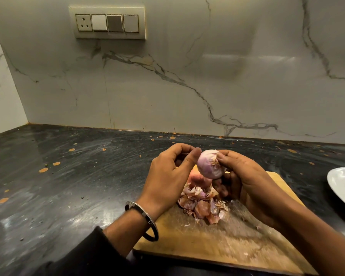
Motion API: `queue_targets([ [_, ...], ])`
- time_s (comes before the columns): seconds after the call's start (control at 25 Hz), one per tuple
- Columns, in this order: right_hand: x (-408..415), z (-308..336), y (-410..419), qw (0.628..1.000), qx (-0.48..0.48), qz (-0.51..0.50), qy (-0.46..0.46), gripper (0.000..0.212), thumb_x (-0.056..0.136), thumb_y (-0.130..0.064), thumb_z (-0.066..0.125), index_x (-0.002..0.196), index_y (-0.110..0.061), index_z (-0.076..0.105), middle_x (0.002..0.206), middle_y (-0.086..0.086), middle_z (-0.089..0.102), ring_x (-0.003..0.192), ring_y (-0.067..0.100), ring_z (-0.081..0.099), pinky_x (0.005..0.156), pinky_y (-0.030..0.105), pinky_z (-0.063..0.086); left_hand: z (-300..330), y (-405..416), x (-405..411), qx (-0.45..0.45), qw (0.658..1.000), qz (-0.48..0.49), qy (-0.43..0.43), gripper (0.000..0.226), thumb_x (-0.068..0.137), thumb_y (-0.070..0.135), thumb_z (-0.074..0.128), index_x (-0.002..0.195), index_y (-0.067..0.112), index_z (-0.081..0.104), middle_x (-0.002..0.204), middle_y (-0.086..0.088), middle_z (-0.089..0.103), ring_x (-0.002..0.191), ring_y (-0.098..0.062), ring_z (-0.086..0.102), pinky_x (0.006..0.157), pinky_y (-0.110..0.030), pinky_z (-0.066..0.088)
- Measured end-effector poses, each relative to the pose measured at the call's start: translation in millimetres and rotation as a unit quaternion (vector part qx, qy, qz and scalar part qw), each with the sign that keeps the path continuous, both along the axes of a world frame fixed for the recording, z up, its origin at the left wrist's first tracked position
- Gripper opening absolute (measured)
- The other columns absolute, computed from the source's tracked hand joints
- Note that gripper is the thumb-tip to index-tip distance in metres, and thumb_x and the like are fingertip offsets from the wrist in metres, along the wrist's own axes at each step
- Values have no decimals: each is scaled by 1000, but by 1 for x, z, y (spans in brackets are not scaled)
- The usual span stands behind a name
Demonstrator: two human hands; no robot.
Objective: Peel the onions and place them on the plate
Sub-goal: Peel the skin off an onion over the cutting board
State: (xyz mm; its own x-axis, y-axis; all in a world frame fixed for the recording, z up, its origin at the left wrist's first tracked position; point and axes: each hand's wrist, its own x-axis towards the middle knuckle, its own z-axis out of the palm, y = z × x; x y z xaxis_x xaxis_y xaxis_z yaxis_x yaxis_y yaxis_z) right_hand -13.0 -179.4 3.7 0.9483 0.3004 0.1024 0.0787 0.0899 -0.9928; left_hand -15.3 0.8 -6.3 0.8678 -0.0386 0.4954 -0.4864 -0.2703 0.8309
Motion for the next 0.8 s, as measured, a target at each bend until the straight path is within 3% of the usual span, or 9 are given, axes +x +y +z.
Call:
queue_targets([
  [0.12, -1, -2, -1, 999, -26, -7, -24, 36, 89, -42, 57, 110, -14, 68, 77, 4, 71, 56, 12, 57, 46, 22, 44, -1, -3, -2, -6, 998, -65, 26, 37, 81, 46, 64, 108, 20, 65, 91, 4, 72, 67, -8, 71, 62, -24, 57],
  [0.36, 0, -1, -1, 1000, -7, -16, -18, 44, 91, -45, 49, 111, -10, 65, 70, 15, 67, 54, 17, 60, 45, 22, 47, -2, -3, 2, -118, 981, -123, 93, 21, 92, 26, 59, 109, 14, 66, 87, 2, 73, 64, -10, 70, 55, -19, 52],
  [0.52, 1, -3, -1, 999, -25, -28, -26, 44, 96, -42, 44, 111, -5, 63, 69, 17, 69, 54, 19, 63, 44, 22, 47, -5, -5, 2, -85, 989, -100, 68, 16, 97, 23, 57, 109, 18, 66, 89, -2, 71, 64, -9, 67, 58, -23, 54],
  [0.8, 3, -7, -5, 995, -60, -32, -76, 23, 105, -25, 41, 114, -16, 60, 80, 15, 74, 61, 26, 71, 47, 24, 53, -6, -2, 7, -55, 997, -46, 17, 12, 96, 24, 58, 103, 19, 66, 85, -4, 69, 60, -10, 61, 55, -27, 51],
])
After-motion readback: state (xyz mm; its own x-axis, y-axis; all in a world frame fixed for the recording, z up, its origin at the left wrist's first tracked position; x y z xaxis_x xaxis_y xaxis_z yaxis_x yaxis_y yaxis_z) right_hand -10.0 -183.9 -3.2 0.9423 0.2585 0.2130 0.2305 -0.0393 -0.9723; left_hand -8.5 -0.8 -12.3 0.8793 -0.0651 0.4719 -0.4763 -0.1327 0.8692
